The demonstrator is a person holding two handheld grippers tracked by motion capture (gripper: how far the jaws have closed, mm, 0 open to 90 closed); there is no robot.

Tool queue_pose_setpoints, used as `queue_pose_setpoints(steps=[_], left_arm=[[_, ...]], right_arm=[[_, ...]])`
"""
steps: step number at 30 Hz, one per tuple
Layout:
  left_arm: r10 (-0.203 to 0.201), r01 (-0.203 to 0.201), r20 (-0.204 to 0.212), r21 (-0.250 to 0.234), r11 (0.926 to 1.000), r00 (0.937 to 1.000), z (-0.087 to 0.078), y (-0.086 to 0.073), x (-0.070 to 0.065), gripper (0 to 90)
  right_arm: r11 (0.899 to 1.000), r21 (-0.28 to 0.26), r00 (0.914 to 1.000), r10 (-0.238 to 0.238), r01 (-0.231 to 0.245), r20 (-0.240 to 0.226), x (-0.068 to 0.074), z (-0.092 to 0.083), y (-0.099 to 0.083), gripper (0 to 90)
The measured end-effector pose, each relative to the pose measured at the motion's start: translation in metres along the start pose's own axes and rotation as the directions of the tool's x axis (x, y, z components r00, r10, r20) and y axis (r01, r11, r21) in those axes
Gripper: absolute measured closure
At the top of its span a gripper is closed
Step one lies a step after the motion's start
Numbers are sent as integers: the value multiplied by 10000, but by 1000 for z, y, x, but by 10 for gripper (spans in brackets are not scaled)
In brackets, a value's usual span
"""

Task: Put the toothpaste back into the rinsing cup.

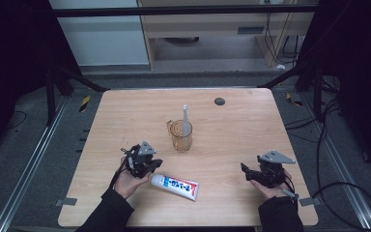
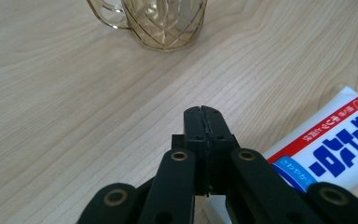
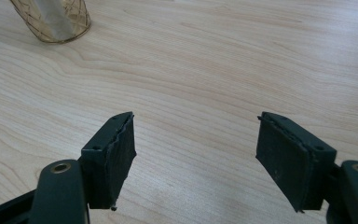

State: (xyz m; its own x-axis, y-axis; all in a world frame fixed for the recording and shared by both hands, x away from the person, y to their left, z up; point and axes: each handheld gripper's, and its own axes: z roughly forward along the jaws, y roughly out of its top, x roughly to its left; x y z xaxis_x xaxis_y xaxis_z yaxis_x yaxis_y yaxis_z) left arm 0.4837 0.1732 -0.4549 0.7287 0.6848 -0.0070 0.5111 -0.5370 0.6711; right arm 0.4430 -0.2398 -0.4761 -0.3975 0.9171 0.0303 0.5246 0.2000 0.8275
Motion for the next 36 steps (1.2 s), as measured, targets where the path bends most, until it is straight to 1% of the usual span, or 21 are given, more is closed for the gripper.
queue_pose_setpoints(steps=[3,5,6,7,8,14,18,23,26,30,31,34,36], left_arm=[[159,-164,189,284,9995,9997,5,-1,-2,893],[227,-240,316,410,9989,9992,7,-1,-4,893],[321,-341,379,509,9981,9988,8,-2,-5,893],[371,-391,388,510,9979,9986,9,-2,-6,893],[435,-458,392,610,9971,9983,9,-2,-6,893],[511,-543,399,839,9950,9979,9,-8,-10,894],[482,-512,363,879,9948,9982,4,-14,-11,893],[311,-337,289,932,9951,9991,-2,-23,-12,893],[347,-368,210,1079,9935,9992,-3,-27,-15,893],[256,-275,198,1019,9944,9995,-5,-31,-18,893],[326,-355,289,1037,9940,9991,-8,-34,-21,893],[340,-371,319,1025,9940,9989,-10,-36,-24,893],[322,-362,422,980,9945,9986,-12,-39,-28,893]], right_arm=[[9999,74,9999,121,-120,-73,1,1,0,279],[10000,51,10000,8,-8,-44,1,1,0,280],[10000,45,10000,13,-13,-51,1,1,0,279],[10000,30,10000,-17,17,-52,1,1,0,279],[10000,29,10000,4,-3,-58,1,1,0,279],[10000,25,10000,-9,10,-57,1,1,0,279],[10000,11,10000,-12,12,-63,1,0,0,279],[10000,48,10000,-30,31,-66,2,1,0,279],[10000,23,10000,-32,32,-54,1,0,0,279],[10000,30,10000,17,-17,-48,1,0,0,279],[10000,34,10000,-5,5,-40,1,0,0,279],[10000,29,10000,-9,9,-43,1,0,0,279],[10000,38,10000,-20,20,-46,2,0,0,279]])
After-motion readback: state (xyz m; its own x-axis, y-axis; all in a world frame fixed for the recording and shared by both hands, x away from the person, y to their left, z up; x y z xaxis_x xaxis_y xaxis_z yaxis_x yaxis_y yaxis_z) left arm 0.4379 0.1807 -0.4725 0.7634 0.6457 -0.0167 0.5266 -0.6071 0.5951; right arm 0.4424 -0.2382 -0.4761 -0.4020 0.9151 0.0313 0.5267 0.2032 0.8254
